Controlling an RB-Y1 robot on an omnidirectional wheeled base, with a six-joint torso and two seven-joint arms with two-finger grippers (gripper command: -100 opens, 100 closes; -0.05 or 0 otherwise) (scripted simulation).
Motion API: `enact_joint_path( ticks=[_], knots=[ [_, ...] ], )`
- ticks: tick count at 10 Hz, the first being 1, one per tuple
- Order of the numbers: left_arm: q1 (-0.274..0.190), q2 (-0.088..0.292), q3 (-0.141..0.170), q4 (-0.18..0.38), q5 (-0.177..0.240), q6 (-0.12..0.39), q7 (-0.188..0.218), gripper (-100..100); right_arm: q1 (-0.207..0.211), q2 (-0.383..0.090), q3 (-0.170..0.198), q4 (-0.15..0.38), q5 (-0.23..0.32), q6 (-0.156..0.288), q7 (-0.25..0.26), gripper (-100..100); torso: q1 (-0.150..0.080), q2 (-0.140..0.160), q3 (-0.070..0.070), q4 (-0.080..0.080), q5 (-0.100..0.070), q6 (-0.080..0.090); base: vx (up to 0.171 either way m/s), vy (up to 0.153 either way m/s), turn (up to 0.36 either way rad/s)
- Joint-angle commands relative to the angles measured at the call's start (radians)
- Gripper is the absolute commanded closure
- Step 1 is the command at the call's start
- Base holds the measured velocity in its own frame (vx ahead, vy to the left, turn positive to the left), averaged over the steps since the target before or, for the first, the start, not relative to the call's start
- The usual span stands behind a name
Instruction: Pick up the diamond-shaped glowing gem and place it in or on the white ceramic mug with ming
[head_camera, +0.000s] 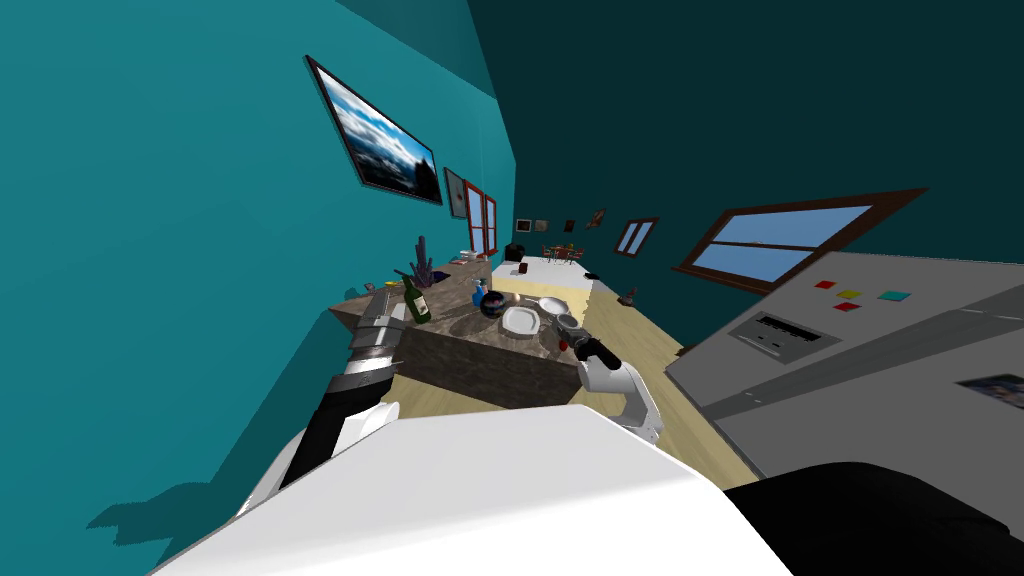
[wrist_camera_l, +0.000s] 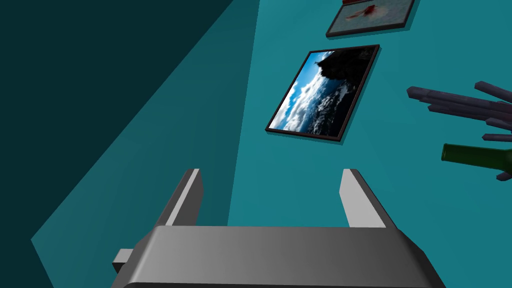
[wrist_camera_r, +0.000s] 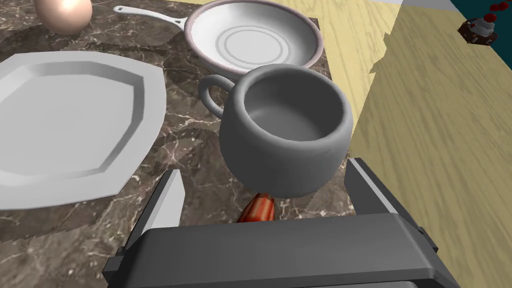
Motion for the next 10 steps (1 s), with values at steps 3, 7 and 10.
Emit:
enact_joint_path(
  ticks=[3,7,10],
  knots=[
    [0.000,0.000,0.000,0.000,0.000,0.000,0.000,0,-0.009,0.005,-0.011,0.014,-0.022,0.070,-0.077,-100,0.000,0.000,0.000,0.000,0.000,0.000,0.026,0.003,-0.014],
    [0.000,0.000,0.000,0.000,0.000,0.000,0.000,0,-0.018,0.027,-0.025,0.037,-0.057,0.174,-0.190,-100,-0.001,0.000,0.000,0.000,0.000,0.000,0.028,-0.005,-0.016],
    [0.000,0.000,0.000,0.000,0.000,0.000,0.000,0,-0.024,0.060,-0.038,0.055,-0.086,0.253,-0.274,-100,-0.001,0.000,0.000,0.000,0.000,0.000,0.034,-0.013,-0.022]
  ],
)
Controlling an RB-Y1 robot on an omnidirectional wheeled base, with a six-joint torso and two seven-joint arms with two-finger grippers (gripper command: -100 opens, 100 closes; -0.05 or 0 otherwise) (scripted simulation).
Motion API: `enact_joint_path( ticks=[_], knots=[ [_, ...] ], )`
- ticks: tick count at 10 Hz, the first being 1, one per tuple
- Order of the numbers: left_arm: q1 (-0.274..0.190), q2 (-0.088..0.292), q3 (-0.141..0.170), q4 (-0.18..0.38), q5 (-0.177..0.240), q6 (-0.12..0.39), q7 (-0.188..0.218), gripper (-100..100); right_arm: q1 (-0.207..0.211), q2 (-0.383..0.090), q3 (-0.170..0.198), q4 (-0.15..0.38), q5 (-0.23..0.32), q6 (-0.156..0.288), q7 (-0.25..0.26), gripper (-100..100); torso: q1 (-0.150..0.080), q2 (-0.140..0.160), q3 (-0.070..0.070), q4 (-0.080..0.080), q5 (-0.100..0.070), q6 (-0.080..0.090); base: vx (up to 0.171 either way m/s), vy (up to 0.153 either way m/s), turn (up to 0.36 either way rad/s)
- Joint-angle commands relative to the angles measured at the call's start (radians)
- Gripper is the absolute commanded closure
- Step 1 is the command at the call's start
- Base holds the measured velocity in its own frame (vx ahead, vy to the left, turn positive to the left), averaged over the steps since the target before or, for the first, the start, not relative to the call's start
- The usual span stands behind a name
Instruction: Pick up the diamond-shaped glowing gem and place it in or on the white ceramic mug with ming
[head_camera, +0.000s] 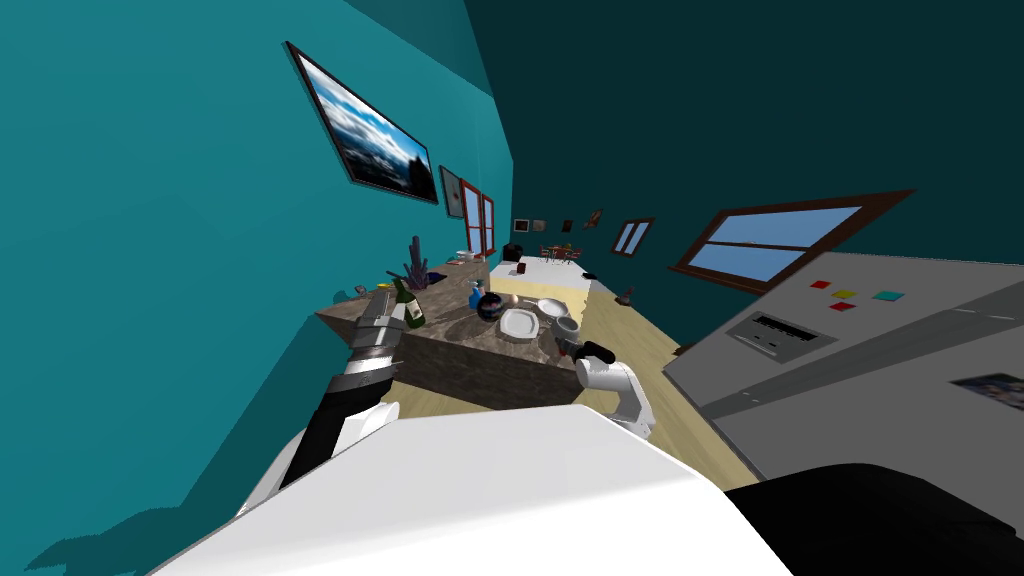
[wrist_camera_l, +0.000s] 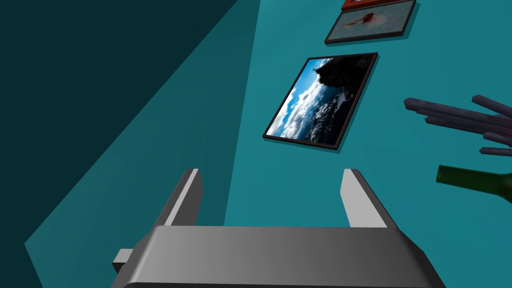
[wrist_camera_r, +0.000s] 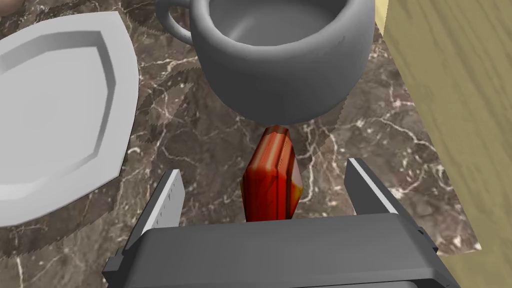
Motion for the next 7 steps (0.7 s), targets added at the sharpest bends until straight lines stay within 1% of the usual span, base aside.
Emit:
enact_joint_path(
  ticks=[1,4,5,6,7],
  knots=[
    [0.000,0.000,0.000,0.000,0.000,0.000,0.000,0,-0.003,0.019,-0.009,0.009,-0.017,0.037,-0.041,-100,0.000,0.000,0.000,0.000,0.000,0.000,0.004,0.003,-0.014],
    [0.000,0.000,0.000,0.000,0.000,0.000,0.000,0,-0.004,0.066,-0.017,0.017,-0.030,0.073,-0.078,-100,0.001,0.002,0.001,0.001,0.000,0.000,-0.001,-0.004,-0.002],
    [0.000,0.000,0.000,0.000,0.000,0.000,0.000,0,-0.002,0.055,-0.017,0.015,-0.031,0.065,-0.071,-100,0.001,0.002,0.001,0.001,0.000,0.000,0.000,0.000,0.000],
    [0.000,0.000,0.000,0.000,0.000,0.000,0.000,0,-0.003,0.057,-0.017,0.016,-0.030,0.068,-0.073,0,0.001,0.002,0.001,0.001,0.000,0.000,0.000,0.000,0.000],
    [0.000,0.000,0.000,0.000,0.000,0.000,0.000,0,-0.008,0.066,-0.021,0.049,-0.032,0.038,-0.056,-100,0.001,0.002,0.001,0.001,0.000,0.000,0.011,0.013,-0.041]
  ],
)
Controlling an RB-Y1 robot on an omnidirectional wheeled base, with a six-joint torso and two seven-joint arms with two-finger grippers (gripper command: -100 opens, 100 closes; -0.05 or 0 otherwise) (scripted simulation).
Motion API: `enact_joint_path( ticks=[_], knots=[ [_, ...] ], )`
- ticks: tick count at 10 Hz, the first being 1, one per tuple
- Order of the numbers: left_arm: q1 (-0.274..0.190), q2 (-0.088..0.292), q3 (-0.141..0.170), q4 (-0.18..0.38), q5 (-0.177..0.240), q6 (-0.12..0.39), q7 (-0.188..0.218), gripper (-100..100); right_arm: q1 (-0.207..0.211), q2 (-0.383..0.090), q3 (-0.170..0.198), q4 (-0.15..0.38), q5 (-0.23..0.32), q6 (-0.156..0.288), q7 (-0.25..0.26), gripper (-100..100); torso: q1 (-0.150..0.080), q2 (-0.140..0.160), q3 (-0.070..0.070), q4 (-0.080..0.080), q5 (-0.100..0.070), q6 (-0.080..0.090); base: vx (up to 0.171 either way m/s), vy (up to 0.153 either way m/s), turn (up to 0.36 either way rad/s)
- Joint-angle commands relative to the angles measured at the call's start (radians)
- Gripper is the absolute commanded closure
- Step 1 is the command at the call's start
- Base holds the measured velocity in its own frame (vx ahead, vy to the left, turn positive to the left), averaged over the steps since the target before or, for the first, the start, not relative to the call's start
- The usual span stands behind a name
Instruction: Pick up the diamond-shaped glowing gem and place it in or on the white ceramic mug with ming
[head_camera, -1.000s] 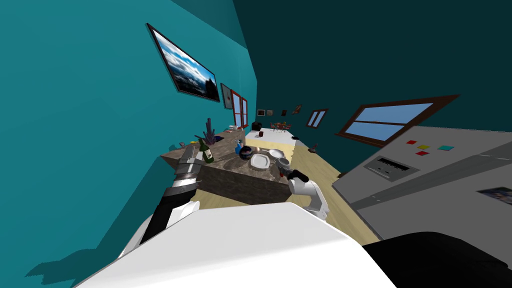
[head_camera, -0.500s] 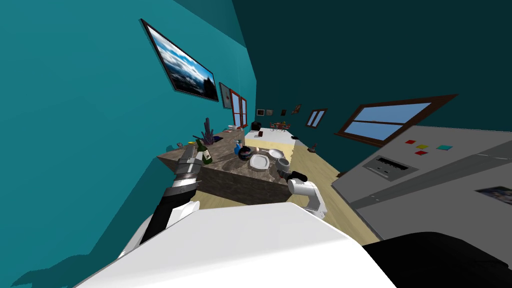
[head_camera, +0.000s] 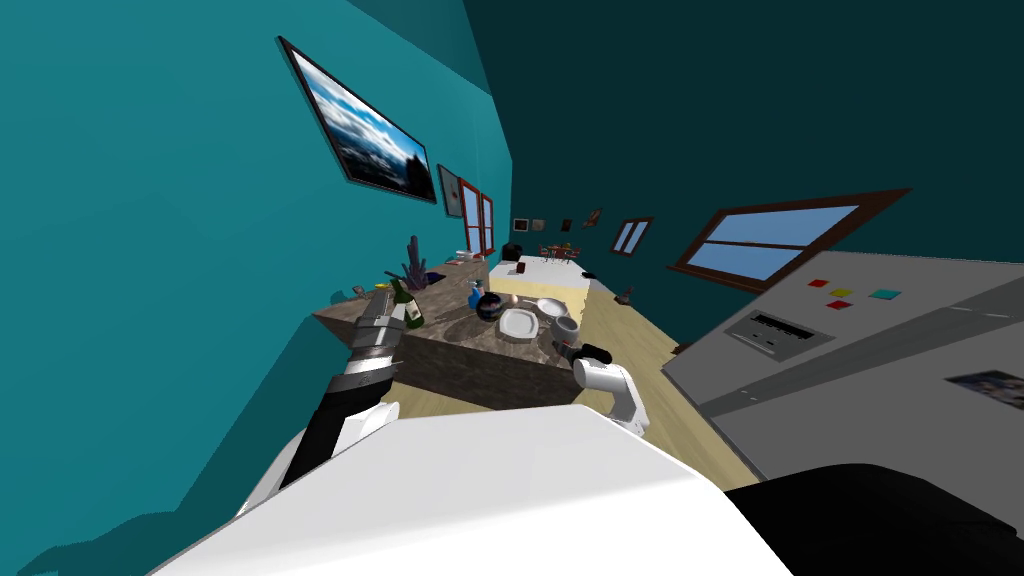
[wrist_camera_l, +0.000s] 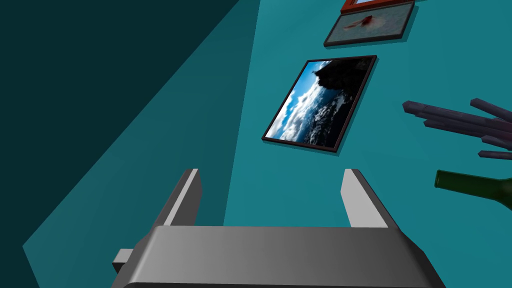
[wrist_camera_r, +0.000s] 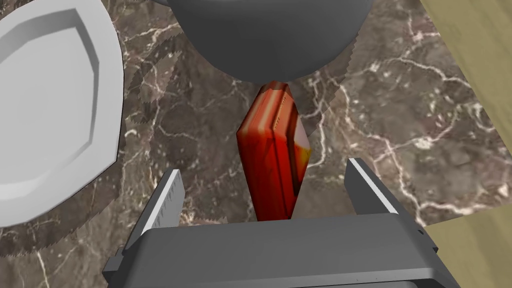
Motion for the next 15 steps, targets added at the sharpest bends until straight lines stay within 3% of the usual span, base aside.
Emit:
enact_joint_path(
  ticks=[1,2,3,4,8,9,10,12,13,14,15],
  knots=[
    [0.000,0.000,0.000,0.000,0.000,0.000,0.000,0,-0.008,0.007,-0.004,0.029,-0.001,-0.026,0.016,-100,0.000,0.000,0.000,0.000,0.000,0.000,0.014,0.019,-0.055],
    [0.000,0.000,0.000,0.000,0.000,0.000,0.000,0,-0.011,0.013,-0.006,0.049,-0.002,-0.043,0.026,-100,0.000,0.000,0.000,0.000,0.000,0.000,0.016,0.021,-0.061],
    [0.000,0.000,0.000,0.000,0.000,0.000,0.000,0,-0.008,0.011,-0.004,0.038,0.000,-0.034,0.019,-100,0.001,-0.001,0.000,0.000,0.000,0.000,0.005,0.010,-0.018],
    [0.000,0.000,0.000,0.000,0.000,0.000,0.000,0,-0.008,0.012,-0.004,0.040,0.000,-0.037,0.021,100,0.000,0.000,0.000,0.000,0.000,0.000,0.000,0.000,0.000],
    [0.000,0.000,0.000,0.000,0.000,0.000,0.000,0,-0.008,0.012,-0.003,0.040,0.000,-0.037,0.022,100,-0.001,0.001,0.000,0.000,0.000,0.000,0.000,0.000,0.000],
    [0.000,0.000,0.000,0.000,0.000,0.000,0.000,0,-0.008,0.012,-0.003,0.040,0.000,-0.037,0.021,0,-0.001,0.001,0.000,0.000,0.000,0.000,0.000,0.000,0.000],
    [0.000,0.000,0.000,0.000,0.000,0.000,0.000,0,-0.005,0.002,-0.002,0.009,0.000,-0.008,0.006,100,-0.001,0.001,0.000,0.000,0.000,0.000,-0.015,-0.020,0.059],
    [0.000,0.000,0.000,0.000,0.000,0.000,0.000,0,-0.002,0.001,-0.002,0.005,-0.001,-0.007,0.005,100,-0.002,0.002,0.001,0.001,0.000,0.000,-0.012,-0.016,0.041],
    [0.000,0.000,0.000,0.000,0.000,0.000,0.000,0,-0.002,0.000,-0.001,0.003,-0.001,-0.004,0.004,0,-0.001,0.002,0.001,0.001,0.000,0.000,0.000,0.000,0.000],
    [0.000,0.000,0.000,0.000,0.000,0.000,0.000,0,-0.021,-0.033,-0.007,0.015,0.011,0.007,-0.012,100,-0.001,0.001,0.001,0.001,0.000,0.000,-0.050,0.028,0.056],
    [0.000,0.000,0.000,0.000,0.000,0.000,0.000,0,-0.032,-0.047,-0.011,0.023,0.020,0.014,-0.023,100,0.001,0.003,0.002,0.001,0.000,0.000,-0.084,0.048,0.066]
  ],
)
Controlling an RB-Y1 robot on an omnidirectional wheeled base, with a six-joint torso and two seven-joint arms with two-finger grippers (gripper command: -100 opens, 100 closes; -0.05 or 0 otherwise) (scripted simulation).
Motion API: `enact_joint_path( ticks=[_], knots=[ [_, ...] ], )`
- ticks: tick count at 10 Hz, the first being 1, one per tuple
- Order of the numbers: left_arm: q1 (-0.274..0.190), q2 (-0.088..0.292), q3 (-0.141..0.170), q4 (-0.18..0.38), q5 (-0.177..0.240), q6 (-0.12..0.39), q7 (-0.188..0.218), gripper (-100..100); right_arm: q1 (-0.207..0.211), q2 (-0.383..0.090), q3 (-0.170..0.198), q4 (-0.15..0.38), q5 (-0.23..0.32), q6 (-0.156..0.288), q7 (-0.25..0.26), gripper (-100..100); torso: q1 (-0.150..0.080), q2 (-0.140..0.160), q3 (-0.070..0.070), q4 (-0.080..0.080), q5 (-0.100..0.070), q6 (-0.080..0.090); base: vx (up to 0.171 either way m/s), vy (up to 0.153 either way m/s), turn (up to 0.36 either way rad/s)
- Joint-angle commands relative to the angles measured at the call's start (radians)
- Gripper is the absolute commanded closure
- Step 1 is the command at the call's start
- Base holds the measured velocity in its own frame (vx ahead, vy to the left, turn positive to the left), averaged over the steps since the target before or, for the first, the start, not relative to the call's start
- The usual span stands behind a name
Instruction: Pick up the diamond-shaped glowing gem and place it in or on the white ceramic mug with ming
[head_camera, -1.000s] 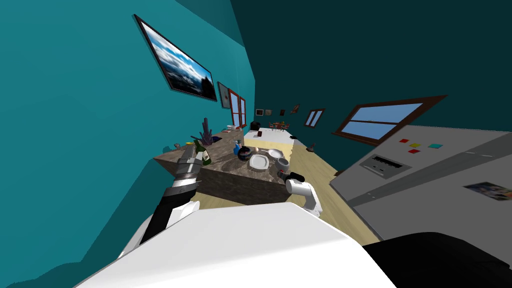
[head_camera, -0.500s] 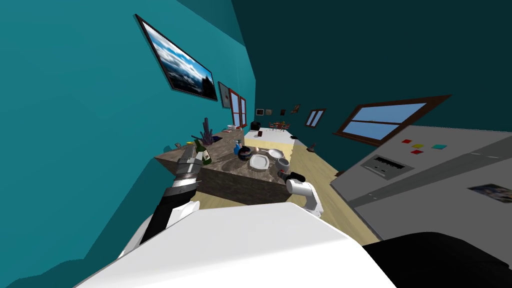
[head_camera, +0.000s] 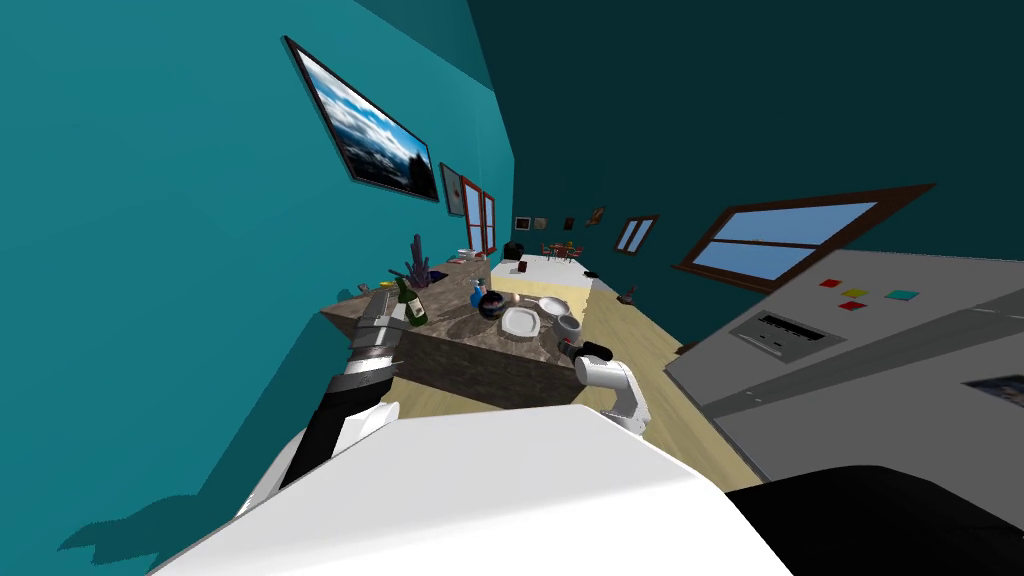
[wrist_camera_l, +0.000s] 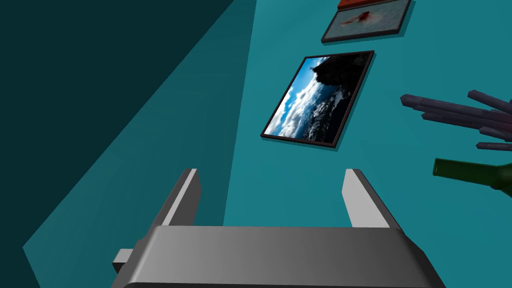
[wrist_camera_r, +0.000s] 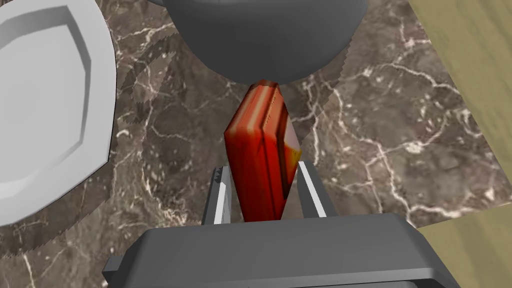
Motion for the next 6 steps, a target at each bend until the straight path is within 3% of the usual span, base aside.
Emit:
enact_joint_path(
  ticks=[1,6],
  knots=[
    [0.000,0.000,0.000,0.000,0.000,0.000,0.000,0,-0.038,-0.037,-0.011,0.033,0.032,0.016,-0.035,100,0.000,0.000,0.000,0.000,0.000,0.000,-0.145,0.075,0.096],
    [0.000,0.000,0.000,0.000,0.000,0.000,0.000,0,-0.133,-0.095,-0.049,0.101,0.114,0.073,-0.123,100,0.004,0.006,0.004,0.002,0.001,0.000,-0.145,0.106,0.065]
  ],
)
